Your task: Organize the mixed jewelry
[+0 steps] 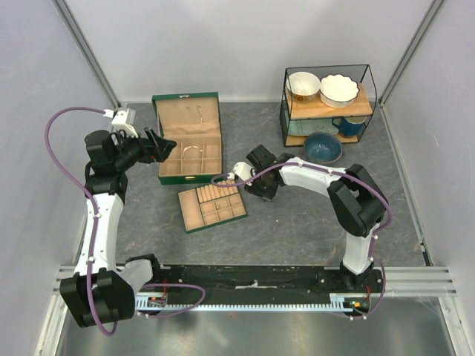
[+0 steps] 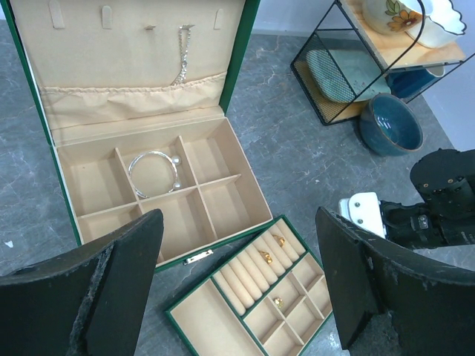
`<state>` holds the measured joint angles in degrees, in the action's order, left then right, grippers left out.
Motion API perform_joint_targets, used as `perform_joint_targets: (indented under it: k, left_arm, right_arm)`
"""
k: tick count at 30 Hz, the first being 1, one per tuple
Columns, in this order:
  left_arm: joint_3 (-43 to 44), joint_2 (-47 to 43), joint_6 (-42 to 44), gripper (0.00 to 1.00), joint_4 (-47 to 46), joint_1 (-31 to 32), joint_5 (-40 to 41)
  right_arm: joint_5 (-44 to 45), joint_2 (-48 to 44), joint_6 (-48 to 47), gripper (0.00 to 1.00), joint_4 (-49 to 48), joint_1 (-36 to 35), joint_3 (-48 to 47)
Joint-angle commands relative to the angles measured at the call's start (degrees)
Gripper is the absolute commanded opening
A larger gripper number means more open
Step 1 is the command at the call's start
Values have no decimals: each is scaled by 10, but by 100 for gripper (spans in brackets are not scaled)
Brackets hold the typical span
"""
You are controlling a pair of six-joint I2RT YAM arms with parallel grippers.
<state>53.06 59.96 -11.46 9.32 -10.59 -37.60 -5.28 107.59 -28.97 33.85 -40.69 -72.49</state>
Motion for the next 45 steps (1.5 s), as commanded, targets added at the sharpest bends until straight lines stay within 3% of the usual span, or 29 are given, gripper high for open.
perform_joint_targets:
  k: [1,19,32,45]
  left_arm:
    - [12,-7,17,90,-12,-3,-12]
    - [10,-9,19,90,-12,-2,-13]
    - [10,-8,19,90,-13,-4,-13]
    - [13,-6,16,90,-13,-4,-14]
  right_arm:
    - [-8,8,-9,38,-11,3,6]
    - [-18,21,-10,31,-12,7,4]
    - [-16,18,-10,18,-9,7,-7]
    - [-32,-12,-3,16,41,5,-55]
